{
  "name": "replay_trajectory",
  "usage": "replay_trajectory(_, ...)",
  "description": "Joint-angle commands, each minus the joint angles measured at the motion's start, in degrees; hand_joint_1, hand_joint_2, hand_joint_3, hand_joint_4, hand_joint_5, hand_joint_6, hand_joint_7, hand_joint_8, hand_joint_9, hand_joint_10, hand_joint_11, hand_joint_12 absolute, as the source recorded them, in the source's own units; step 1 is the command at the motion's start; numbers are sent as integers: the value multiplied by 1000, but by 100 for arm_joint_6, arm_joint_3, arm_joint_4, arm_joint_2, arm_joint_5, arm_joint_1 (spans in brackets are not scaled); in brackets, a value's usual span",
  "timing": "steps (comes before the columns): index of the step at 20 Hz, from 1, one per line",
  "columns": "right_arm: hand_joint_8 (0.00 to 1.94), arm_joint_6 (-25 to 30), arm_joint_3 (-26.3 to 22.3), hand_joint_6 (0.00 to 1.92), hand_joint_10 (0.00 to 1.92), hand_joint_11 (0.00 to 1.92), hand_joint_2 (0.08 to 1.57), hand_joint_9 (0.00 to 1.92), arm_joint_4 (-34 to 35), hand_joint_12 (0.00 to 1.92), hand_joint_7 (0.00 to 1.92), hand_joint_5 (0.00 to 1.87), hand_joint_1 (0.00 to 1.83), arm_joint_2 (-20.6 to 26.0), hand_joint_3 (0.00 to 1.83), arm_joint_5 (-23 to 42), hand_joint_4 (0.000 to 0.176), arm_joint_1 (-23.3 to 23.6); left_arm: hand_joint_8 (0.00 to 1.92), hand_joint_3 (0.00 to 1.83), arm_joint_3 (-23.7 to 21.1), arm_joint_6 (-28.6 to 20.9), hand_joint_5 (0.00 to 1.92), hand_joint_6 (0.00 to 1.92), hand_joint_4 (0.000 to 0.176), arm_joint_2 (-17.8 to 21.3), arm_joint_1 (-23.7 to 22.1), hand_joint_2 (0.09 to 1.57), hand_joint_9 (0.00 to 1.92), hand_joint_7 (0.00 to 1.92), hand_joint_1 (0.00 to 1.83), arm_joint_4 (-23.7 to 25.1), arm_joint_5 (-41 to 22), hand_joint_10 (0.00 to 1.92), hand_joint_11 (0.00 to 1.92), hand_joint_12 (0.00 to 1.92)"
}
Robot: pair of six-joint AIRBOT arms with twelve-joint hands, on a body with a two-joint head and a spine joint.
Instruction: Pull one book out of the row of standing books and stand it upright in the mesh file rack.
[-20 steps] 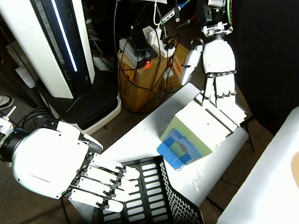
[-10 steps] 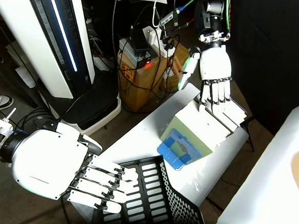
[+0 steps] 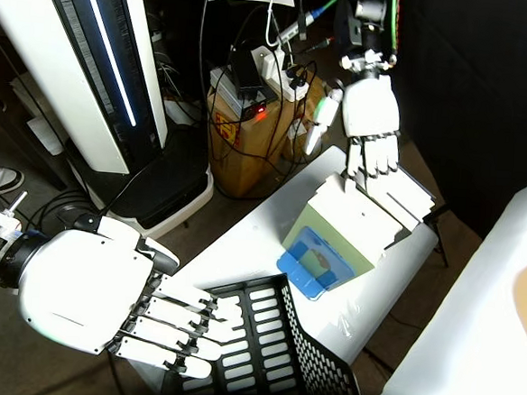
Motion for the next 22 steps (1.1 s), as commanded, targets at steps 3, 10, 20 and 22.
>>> replay_trajectory(3, 0, 26, 32, 0, 0, 0, 1412, 0, 69, 0, 0, 0, 541, 25, 5, 670, 0, -8, 0, 0, -235, 8, 400, 0, 121, 155, 152, 1102, 0, 0, 0, 195, -577, 0, 0, 0)
replay_trajectory(10, 0, 26, 23, 0, 0, 0, 1414, 0, 113, 0, 0, 0, 560, 25, 0, 670, 0, -37, 0, 0, -728, 2, 450, 20, 72, 389, 527, 1119, 0, 0, 0, 356, -1051, 0, 0, 0)
replay_trajectory(20, 0, 26, 16, 0, 0, 0, 1408, 0, 159, 0, 0, 0, 546, 25, 0, 670, 0, -74, 0, 3, -1149, -397, 442, 10, 76, 516, 1202, 1144, 0, 0, 0, 431, -1608, 0, 0, 0)
replay_trajectory(22, 0, 26, 16, 0, 0, 0, 1414, 0, 173, 0, 0, 0, 574, 22, 1, 670, 0, -78, 0, 0, -1138, -533, 467, 20, 60, 475, 1246, 1136, 0, 0, 0, 471, -1635, 0, 0, 0)
